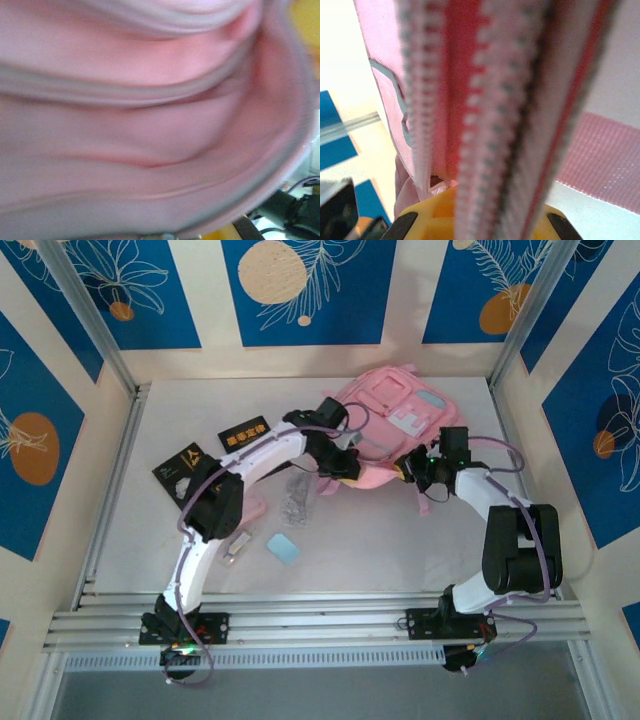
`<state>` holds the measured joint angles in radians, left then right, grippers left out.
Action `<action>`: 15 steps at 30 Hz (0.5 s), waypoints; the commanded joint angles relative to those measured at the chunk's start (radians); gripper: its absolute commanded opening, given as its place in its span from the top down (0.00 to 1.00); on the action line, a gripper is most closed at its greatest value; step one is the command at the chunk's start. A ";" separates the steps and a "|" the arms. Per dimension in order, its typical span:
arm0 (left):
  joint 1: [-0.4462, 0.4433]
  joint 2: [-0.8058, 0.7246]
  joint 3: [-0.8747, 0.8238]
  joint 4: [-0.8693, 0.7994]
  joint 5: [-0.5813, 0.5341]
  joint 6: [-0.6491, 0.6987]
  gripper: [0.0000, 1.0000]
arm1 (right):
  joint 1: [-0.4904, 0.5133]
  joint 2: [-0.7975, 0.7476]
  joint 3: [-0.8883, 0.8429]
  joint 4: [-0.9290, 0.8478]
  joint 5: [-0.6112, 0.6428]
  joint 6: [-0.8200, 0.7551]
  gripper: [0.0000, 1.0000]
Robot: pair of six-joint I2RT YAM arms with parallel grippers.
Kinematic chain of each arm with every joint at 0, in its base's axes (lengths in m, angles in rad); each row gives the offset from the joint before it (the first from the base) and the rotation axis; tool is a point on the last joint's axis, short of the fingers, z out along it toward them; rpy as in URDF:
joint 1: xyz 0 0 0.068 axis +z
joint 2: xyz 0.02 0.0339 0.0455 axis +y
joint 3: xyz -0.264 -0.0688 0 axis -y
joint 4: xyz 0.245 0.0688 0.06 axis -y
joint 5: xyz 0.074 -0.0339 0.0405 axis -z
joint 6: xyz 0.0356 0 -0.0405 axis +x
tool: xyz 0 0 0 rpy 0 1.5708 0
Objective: Pack the student bag
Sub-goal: Unzip the student bag at the top-right of the table.
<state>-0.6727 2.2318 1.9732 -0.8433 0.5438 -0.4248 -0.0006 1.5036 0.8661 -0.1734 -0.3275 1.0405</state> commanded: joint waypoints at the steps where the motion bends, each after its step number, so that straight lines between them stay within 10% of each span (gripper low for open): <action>1: 0.131 -0.051 0.049 -0.234 -0.166 0.173 1.00 | -0.059 0.009 0.073 -0.218 -0.040 -0.279 1.00; 6: 0.190 -0.011 0.123 -0.290 -0.264 0.205 1.00 | -0.136 0.040 0.139 -0.333 -0.060 -0.428 1.00; 15: 0.020 -0.045 0.108 -0.218 0.011 0.135 1.00 | -0.233 0.203 0.420 -0.466 -0.005 -0.506 1.00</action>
<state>-0.6258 2.2322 2.0754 -1.0168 0.5026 -0.2588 -0.1753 1.6726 1.1851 -0.6086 -0.4404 0.6090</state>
